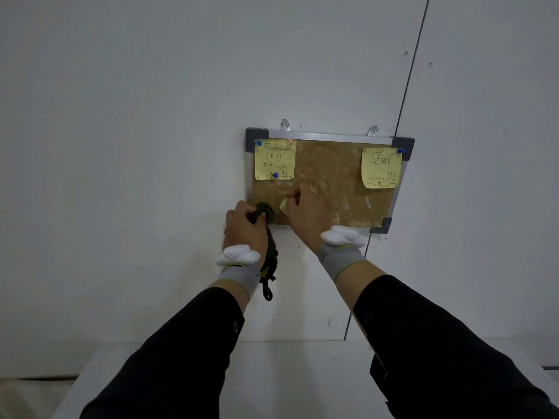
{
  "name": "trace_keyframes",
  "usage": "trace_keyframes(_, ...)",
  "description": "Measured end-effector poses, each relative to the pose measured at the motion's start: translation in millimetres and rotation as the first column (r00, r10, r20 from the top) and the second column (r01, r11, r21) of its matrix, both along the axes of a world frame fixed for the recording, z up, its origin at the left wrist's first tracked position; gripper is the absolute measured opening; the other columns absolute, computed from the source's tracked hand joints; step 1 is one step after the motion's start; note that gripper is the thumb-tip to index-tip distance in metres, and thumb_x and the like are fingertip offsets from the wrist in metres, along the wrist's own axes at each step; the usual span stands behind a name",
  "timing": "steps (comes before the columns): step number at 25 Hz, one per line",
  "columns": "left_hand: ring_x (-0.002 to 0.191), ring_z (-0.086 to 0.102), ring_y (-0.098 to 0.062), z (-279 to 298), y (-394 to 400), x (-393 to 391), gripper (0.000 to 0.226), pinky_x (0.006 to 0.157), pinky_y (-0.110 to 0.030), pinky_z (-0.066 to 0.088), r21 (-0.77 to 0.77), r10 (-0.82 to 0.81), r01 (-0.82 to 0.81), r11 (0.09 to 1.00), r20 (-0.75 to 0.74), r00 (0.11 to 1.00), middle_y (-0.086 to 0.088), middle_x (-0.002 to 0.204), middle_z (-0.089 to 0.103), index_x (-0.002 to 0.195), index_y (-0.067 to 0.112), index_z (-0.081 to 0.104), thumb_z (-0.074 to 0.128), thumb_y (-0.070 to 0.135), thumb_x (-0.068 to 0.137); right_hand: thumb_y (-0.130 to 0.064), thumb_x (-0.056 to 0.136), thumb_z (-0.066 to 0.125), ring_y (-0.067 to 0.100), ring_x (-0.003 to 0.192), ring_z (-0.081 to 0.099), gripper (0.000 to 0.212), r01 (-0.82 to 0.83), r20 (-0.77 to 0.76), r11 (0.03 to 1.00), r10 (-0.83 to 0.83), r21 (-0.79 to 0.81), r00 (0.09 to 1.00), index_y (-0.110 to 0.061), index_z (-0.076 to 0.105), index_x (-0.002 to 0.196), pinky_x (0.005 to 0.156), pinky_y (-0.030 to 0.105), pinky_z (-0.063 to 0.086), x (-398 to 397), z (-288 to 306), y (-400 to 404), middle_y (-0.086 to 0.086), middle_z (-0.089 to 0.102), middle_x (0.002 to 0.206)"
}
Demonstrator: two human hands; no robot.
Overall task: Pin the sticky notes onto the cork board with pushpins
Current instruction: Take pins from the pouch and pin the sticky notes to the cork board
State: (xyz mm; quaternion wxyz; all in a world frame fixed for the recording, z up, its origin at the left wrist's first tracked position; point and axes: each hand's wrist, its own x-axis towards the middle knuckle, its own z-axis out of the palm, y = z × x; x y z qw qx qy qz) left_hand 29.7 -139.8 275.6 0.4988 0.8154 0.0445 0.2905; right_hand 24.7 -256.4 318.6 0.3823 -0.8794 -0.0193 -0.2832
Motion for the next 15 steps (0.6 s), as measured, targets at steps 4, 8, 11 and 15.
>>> trace_keyframes(4, 0.073, 0.048, -0.021, 8, -2, 0, 0.012, 0.063, -0.029, 0.035, -0.044, 0.020, -0.018, 0.999, 0.037, 0.999, 0.000, 0.088, 0.046, 0.085, 0.023, 0.051, 0.059, 0.032, 0.084, -0.016, 0.091, 0.039, 0.034, 0.075, 0.059, 0.010, 0.004, 0.005, 1.000, -0.004, -0.026, 1.000, -0.012, 0.048, 0.094, 0.066, 0.043, 0.050, -1, 2, 0, 0.014, 0.064, 0.087)
trace_keyframes(8, 0.074, 0.049, -0.020, 23, -4, 3, 0.014, 0.064, -0.029, 0.038, -0.088, 0.068, -0.055, 0.995, 0.146, 0.987, 0.003, 0.088, 0.044, 0.087, 0.025, 0.049, 0.058, 0.037, 0.085, -0.015, 0.091, 0.039, 0.034, 0.074, 0.058, 0.013, 0.017, 0.008, 0.998, -0.017, -0.065, 1.000, -0.009, 0.049, 0.097, 0.062, 0.039, 0.045, -1, 3, -1, 0.016, 0.064, 0.087)
trace_keyframes(11, 0.076, 0.052, -0.020, 37, -7, 7, 0.017, 0.065, -0.030, 0.039, -0.106, 0.075, -0.055, 0.993, 0.198, 0.977, 0.004, 0.092, 0.045, 0.093, 0.023, 0.051, 0.058, 0.037, 0.086, -0.014, 0.090, 0.040, 0.033, 0.073, 0.058, 0.012, 0.012, 0.017, 0.996, -0.011, -0.083, 1.000, -0.009, 0.049, 0.096, 0.060, 0.036, 0.042, 0, 1, -3, 0.014, 0.064, 0.085)
trace_keyframes(15, 0.087, 0.059, -0.027, 33, -5, 7, 0.016, 0.068, -0.037, 0.050, -0.018, 0.053, -0.051, 0.999, 0.181, 0.982, -0.005, 0.101, 0.052, 0.098, 0.022, 0.053, 0.056, 0.034, 0.088, -0.014, 0.089, 0.041, 0.031, 0.072, 0.057, 0.010, 0.000, 0.025, 0.998, 0.001, -0.057, 1.000, -0.012, 0.050, 0.094, 0.059, 0.033, 0.039, 2, -1, -3, 0.012, 0.064, 0.084)
